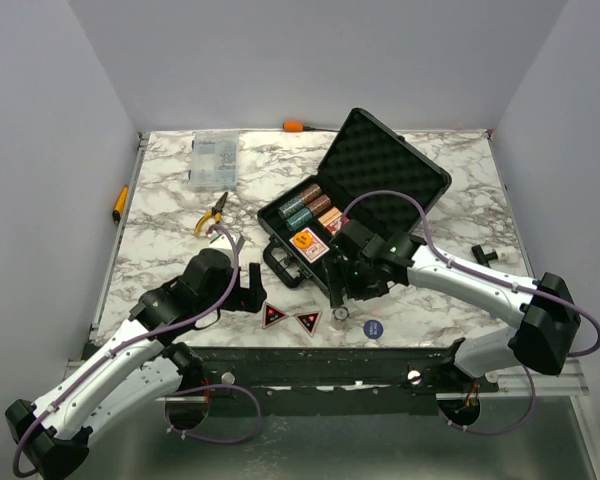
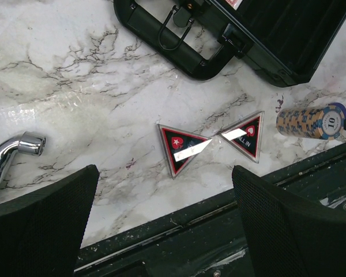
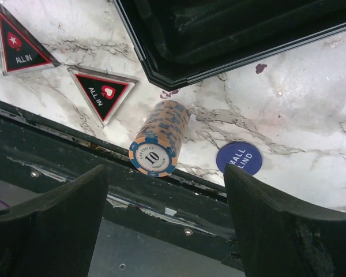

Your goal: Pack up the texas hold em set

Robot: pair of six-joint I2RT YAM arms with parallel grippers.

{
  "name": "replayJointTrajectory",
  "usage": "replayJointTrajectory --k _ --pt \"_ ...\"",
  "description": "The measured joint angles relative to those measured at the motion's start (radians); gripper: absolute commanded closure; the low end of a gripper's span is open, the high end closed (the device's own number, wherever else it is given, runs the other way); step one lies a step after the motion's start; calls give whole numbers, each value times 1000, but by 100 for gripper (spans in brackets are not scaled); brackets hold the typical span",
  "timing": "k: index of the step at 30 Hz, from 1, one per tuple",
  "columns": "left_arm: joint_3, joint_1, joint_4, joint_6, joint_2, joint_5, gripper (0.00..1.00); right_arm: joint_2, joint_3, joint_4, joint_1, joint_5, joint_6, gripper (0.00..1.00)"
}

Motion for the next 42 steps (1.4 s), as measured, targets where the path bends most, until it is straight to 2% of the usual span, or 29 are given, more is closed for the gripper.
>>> replayJointTrajectory --k 23,42 --pt "6 -6 -12 -11 11 -26 4 114 21 9 139 44 -5 37" --pt "9 -6 -12 -11 12 -26 3 162 23 10 161 108 -4 42"
